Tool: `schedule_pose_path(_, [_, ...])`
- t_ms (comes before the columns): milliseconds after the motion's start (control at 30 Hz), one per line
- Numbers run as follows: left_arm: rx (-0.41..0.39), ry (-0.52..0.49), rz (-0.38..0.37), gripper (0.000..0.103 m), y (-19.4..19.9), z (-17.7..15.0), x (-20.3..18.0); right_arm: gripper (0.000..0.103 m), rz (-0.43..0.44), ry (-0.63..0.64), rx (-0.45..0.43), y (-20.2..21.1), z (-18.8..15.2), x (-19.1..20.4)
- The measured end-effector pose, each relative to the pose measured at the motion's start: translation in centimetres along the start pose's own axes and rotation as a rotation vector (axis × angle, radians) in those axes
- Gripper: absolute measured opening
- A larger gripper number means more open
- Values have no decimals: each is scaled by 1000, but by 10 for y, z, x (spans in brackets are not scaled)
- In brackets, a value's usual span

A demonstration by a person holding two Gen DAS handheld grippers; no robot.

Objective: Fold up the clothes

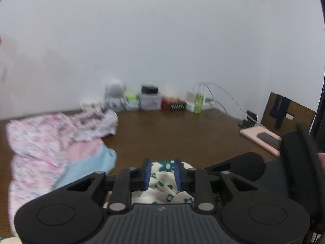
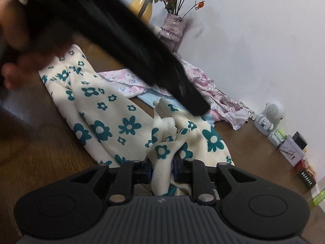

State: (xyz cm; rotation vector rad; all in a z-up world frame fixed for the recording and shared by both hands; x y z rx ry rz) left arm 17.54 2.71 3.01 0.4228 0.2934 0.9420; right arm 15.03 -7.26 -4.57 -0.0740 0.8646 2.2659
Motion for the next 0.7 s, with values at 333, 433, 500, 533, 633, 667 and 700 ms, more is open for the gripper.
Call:
schedule_pose_path(333, [137, 90, 12, 12, -39, -27, 22, 59, 220, -315, -102, 81, -8, -55])
schedule_pose_path(433, [143, 98, 14, 12, -38, -29, 24, 59, 175, -334, -97, 84, -17, -73])
schedule_pose_path(500, [147, 104, 16, 12, -37, -31, 25, 58, 164, -280, -61, 77, -25, -73])
schedule_pose_path(533, [149, 107, 17, 12, -37, -31, 25, 56, 160, -253, -44, 73, -29, -73])
schedule_pose_path(633, [154, 115, 20, 12, -36, -34, 27, 56, 190, -147, -35, 64, -30, -64])
schedule_pose_path(667, [156, 118, 21, 12, -36, -35, 27, 57, 188, -94, -40, 63, -28, -59])
schedule_pose_path(700, [158, 121, 22, 12, -36, -35, 28, 59, 190, -27, -39, 62, -25, -54])
Point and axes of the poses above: each gripper's, at about its wrist camera, not at the fingertips, and y roughly against the way its jaws point, x to its left, z to its top, the point moved 5 cm from there along -y, roughly the way its jaws point, and after that the axes turned 3 degrees about -y, right-handed, at the moved point
